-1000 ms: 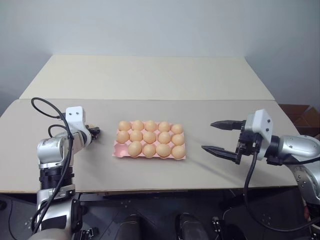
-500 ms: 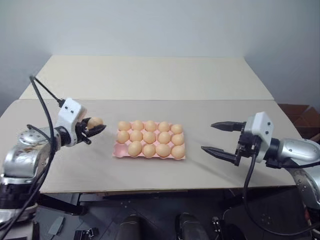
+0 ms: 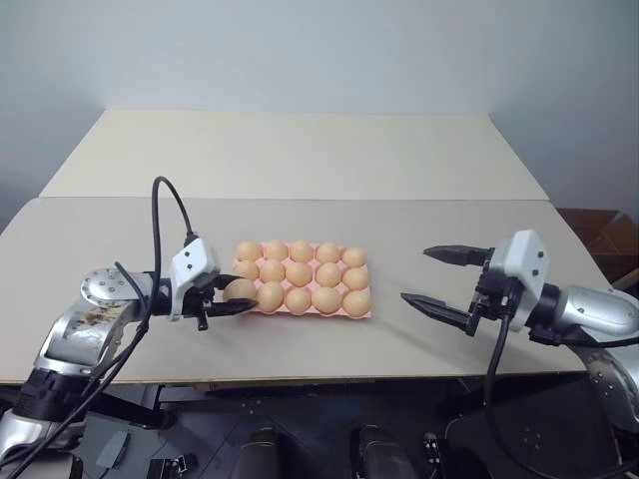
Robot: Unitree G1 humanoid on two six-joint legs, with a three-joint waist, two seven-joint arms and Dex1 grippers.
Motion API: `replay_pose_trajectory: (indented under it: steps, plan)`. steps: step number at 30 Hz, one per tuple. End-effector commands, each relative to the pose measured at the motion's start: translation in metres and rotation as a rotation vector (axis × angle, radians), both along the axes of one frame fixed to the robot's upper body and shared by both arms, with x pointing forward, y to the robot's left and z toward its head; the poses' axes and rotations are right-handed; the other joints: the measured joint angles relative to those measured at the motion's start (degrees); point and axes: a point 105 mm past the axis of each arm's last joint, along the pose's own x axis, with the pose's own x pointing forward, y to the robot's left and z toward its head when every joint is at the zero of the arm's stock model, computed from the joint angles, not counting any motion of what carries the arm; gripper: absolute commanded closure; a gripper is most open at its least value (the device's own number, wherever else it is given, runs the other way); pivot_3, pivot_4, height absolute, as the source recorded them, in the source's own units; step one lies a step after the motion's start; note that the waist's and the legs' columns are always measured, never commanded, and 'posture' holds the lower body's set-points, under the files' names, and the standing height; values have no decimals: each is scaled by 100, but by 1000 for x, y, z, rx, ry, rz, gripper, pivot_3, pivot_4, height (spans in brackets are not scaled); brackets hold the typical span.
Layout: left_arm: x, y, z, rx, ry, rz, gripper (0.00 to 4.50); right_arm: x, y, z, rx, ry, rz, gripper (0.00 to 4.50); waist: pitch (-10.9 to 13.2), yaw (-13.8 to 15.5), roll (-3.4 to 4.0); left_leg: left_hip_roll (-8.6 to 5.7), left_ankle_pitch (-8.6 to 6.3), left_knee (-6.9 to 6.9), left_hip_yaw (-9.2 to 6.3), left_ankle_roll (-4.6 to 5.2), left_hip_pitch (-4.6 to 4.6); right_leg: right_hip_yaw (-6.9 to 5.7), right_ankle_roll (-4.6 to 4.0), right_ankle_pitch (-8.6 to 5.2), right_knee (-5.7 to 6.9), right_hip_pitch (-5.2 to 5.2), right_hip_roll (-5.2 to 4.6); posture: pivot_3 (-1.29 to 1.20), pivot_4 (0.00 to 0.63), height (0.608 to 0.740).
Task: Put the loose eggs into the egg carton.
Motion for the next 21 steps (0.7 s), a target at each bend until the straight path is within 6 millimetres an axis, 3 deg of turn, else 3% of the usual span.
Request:
replay_pose_trajectory:
  steps: [1, 6, 11, 14, 21]
  plan:
    - [2, 1, 11, 19, -49, -8, 1441, -4, -1, 13, -2, -56, -2, 0, 0, 0, 0, 0, 0, 0, 0, 0, -1, 0, 1, 0, -2, 0, -1, 0, 150, 740]
    - [-2, 6, 21, -1, -63, 1, 31, -5, -1, 14, -3, -57, -1, 0, 0, 0, 0, 0, 0, 0, 0, 0, -3, 0, 2, 0, -2, -1, 0, 0, 150, 740]
    - [-7, 23, 42, -27, -131, 38, 31, -5, -1, 14, -4, -56, 5, 0, 0, -19, 0, 2, 0, 0, -1, 0, 0, 0, 2, 0, 0, -2, 0, 0, 150, 740]
    - [-15, 49, 56, -49, -152, 105, 31, -4, -2, 14, -9, -50, 18, 0, 0, -36, 0, 4, 0, 0, 0, 0, -1, 0, 2, -1, -1, -3, 0, 0, 150, 740]
    - [-59, 99, 67, -102, -150, 152, 31, -2, -10, 13, -37, -27, 57, 0, 1, -74, 1, 9, -1, -1, 3, 0, 4, -1, -1, -3, -1, -2, -3, 0, 150, 740]
